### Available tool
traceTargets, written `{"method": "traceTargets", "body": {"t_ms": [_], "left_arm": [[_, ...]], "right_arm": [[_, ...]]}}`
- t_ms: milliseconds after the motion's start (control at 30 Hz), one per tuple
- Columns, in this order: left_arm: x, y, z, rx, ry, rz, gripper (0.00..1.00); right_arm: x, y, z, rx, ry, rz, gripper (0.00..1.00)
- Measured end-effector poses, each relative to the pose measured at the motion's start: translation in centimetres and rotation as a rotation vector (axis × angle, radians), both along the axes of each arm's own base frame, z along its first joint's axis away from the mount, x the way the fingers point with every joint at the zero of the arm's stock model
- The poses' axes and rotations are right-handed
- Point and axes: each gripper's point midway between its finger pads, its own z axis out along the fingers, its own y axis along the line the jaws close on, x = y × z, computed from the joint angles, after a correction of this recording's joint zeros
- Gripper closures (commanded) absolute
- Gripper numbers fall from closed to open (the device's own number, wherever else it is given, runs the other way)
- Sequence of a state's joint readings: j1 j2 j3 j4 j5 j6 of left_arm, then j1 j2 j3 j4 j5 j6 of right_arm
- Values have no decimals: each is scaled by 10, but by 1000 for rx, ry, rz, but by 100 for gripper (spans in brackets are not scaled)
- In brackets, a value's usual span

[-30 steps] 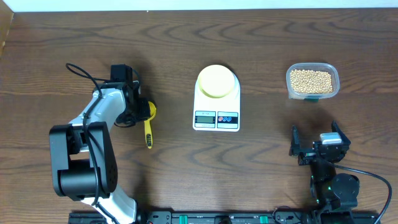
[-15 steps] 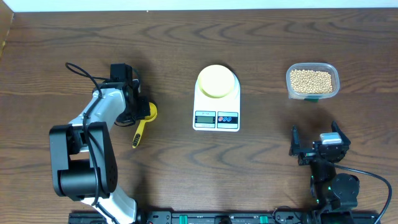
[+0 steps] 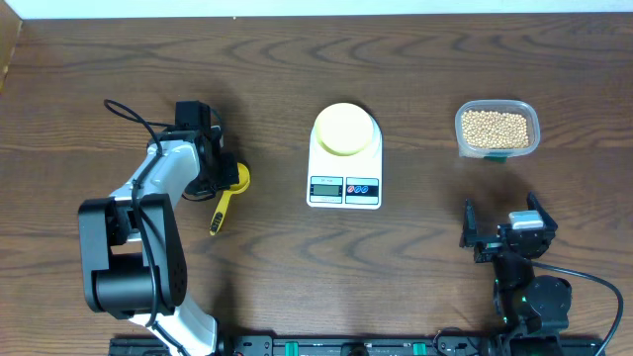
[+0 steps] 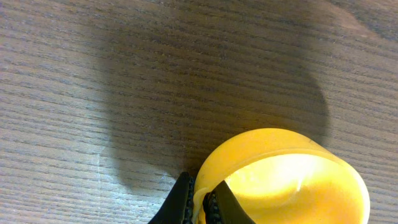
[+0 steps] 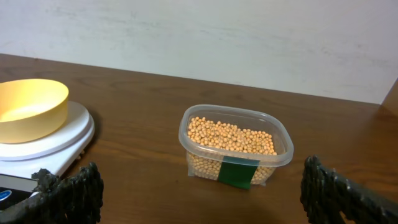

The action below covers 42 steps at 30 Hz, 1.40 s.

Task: Scoop item into bowl and weigh 50g on scale
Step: 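Close the left gripper on the yellow scoop's cup rim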

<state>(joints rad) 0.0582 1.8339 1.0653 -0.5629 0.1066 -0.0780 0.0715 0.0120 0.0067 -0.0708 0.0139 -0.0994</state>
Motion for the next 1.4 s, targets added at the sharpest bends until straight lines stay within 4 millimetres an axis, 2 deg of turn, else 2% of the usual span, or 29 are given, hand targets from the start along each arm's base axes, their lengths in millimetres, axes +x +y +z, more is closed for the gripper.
{"method": "traceTargets", "body": {"t_ms": [1000,1233,1400], "left_arm": [[3,2,1,1,-13,6,92],[3,2,1,1,-13,6,92],[3,2,1,1,-14,6,92]], "right_arm": [[0,1,0,0,-2,3,1],[1,-9,5,0,-19,-51,1],[0,-23,19,37,-77,-135,1]]}}
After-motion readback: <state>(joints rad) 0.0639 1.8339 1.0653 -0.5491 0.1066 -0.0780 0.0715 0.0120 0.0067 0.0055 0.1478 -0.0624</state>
